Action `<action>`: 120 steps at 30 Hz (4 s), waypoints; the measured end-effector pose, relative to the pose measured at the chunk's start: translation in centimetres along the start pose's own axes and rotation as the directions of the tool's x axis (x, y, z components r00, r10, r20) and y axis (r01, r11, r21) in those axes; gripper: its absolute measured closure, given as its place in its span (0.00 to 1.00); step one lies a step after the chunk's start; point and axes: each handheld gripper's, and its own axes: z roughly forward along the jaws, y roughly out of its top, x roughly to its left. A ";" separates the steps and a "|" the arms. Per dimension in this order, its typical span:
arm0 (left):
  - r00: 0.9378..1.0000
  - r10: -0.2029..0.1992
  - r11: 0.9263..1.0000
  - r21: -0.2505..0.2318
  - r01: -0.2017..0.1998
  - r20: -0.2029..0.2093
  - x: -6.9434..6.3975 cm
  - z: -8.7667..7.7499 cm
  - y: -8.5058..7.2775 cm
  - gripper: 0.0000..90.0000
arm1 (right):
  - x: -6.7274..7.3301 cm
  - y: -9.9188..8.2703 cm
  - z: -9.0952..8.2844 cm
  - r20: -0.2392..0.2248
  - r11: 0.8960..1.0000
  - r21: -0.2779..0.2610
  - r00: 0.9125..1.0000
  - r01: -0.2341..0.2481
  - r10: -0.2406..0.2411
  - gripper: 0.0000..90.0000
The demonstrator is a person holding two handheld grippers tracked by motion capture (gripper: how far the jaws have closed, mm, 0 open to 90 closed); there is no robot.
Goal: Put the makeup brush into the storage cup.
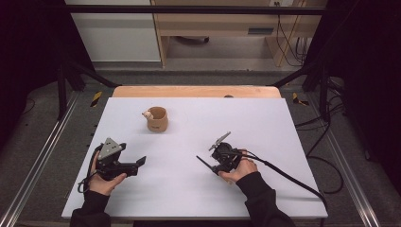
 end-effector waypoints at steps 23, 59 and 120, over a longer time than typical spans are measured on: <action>1.000 0.003 1.000 0.012 -0.003 0.003 0.0 0.2 -0.1 0.09 | 0.1 0.0 1.4 -0.034 0.997 0.075 0.999 0.009 -0.007 0.81; 1.000 0.002 1.000 0.016 -0.002 0.002 0.1 0.2 -0.1 0.09 | 0.3 -0.1 1.3 -0.048 0.997 0.082 0.999 0.011 -0.007 0.92; 0.994 0.090 0.996 0.015 -0.091 0.066 -1.8 0.3 0.7 0.09 | -0.1 3.4 -8.4 -0.008 0.944 -0.035 0.945 0.327 -0.327 0.92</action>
